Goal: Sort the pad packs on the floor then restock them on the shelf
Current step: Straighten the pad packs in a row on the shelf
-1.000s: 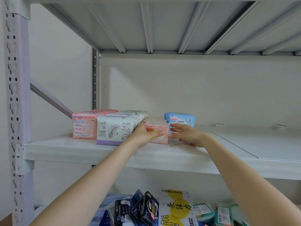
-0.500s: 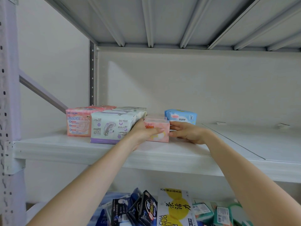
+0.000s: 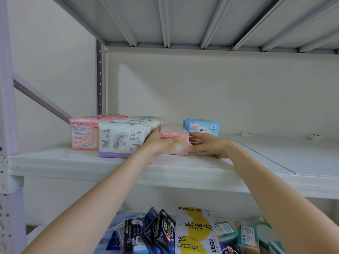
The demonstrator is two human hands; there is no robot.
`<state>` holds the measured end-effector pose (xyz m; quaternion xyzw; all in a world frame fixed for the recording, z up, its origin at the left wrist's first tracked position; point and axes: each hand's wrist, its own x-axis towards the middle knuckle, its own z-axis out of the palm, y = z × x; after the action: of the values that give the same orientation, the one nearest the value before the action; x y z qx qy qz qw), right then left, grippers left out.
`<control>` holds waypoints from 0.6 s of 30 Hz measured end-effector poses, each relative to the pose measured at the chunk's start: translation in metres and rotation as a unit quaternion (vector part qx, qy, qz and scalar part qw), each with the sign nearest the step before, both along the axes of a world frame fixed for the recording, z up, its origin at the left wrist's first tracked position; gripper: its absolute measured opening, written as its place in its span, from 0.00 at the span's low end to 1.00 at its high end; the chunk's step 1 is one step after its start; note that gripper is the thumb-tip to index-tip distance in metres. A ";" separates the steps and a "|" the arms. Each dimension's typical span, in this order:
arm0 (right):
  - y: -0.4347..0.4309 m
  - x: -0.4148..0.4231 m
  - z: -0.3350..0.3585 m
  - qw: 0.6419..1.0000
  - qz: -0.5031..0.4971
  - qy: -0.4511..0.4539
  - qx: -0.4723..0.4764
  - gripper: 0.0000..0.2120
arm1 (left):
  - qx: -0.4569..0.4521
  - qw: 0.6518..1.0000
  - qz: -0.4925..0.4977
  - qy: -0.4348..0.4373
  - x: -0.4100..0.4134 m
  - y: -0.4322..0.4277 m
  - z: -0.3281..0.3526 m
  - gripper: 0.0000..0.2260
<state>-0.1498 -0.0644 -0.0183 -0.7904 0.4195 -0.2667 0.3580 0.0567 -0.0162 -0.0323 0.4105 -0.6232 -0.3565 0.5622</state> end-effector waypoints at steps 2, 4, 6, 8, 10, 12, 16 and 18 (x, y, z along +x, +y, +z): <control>0.000 0.001 0.000 1.000 -0.006 0.008 -0.011 0.35 | 0.002 1.000 0.003 -0.003 -0.001 -0.001 0.001 0.21; 0.000 0.004 0.000 1.000 0.003 0.009 -0.014 0.32 | 0.005 1.000 0.003 -0.008 -0.002 -0.002 0.002 0.26; 0.002 0.005 0.000 1.000 0.011 0.008 -0.013 0.30 | 0.008 1.000 0.006 -0.010 -0.002 -0.003 0.002 0.31; 0.002 0.005 0.000 1.000 0.013 0.008 -0.013 0.30 | 0.011 1.000 0.008 -0.016 -0.001 -0.004 0.002 0.32; 0.004 0.005 -0.001 1.000 0.011 0.012 -0.015 0.30 | 0.013 1.000 0.012 -0.018 -0.001 -0.003 0.001 0.31; 0.006 0.006 -0.001 1.000 0.009 0.011 -0.013 0.30 | 0.015 0.999 0.028 -0.016 -0.002 -0.003 0.001 0.29; 0.009 0.004 -0.001 1.000 -0.010 0.010 -0.006 0.33 | 0.020 0.998 0.061 -0.014 -0.002 -0.002 0.000 0.29; 0.012 0.000 -0.001 1.000 -0.023 0.014 -0.005 0.35 | 0.015 0.997 0.072 -0.024 -0.002 0.003 0.000 0.28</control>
<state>-0.1493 -0.0521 -0.0198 -0.7860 0.4412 -0.2661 0.3416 0.0549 -0.0136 -0.0327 0.4714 -0.5996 -0.3145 0.5652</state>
